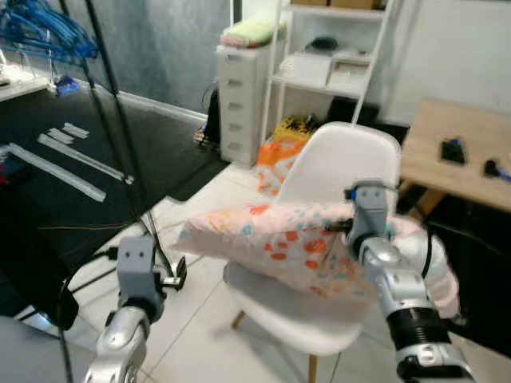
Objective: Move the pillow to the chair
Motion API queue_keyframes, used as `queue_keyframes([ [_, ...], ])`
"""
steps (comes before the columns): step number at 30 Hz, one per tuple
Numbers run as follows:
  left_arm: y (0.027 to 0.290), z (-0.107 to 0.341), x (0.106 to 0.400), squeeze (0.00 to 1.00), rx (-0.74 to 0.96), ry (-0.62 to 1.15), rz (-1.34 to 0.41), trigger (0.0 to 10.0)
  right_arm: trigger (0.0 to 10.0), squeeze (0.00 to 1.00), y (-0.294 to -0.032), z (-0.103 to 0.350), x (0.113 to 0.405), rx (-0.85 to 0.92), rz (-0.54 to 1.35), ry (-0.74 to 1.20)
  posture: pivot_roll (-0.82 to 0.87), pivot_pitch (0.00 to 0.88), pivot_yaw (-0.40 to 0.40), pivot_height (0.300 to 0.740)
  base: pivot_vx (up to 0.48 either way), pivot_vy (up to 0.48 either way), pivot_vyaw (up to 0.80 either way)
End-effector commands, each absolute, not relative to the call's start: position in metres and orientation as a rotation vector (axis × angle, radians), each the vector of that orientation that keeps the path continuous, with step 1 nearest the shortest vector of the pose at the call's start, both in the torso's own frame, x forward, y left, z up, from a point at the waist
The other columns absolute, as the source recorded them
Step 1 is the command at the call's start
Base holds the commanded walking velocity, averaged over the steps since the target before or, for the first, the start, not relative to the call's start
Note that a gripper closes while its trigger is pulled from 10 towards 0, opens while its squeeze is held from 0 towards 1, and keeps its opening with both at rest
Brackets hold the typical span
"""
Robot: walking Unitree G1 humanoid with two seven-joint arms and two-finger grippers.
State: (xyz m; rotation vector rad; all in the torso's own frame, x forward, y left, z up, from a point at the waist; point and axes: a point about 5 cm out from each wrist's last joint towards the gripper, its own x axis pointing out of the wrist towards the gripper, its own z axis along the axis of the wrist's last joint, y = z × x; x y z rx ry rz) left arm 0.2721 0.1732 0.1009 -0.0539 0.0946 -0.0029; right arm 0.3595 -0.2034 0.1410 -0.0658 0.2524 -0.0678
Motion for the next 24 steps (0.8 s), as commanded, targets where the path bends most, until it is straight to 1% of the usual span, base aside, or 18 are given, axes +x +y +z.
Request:
queue_keyframes([
  [1,0.175,0.103,0.272,0.00,-0.048,0.086,-0.004,10.0,10.0,0.00,-0.199,0.158,0.364,-0.069,-0.049,0.167,-0.19,0.030,-0.031,0.740,0.000,0.000,0.00],
  [6,0.174,0.104,0.271,0.00,-0.032,0.081,-0.022,10.0,10.0,0.00,-0.198,0.154,0.363,-0.079,-0.040,0.181,-0.19,0.032,-0.029,0.740,0.000,0.000,0.00],
  [24,0.170,0.104,0.271,0.00,-0.026,0.074,-0.054,10.0,10.0,0.00,-0.198,0.147,0.361,-0.105,-0.017,0.223,-0.19,0.025,-0.029,0.740,0.285,0.000,0.00],
])
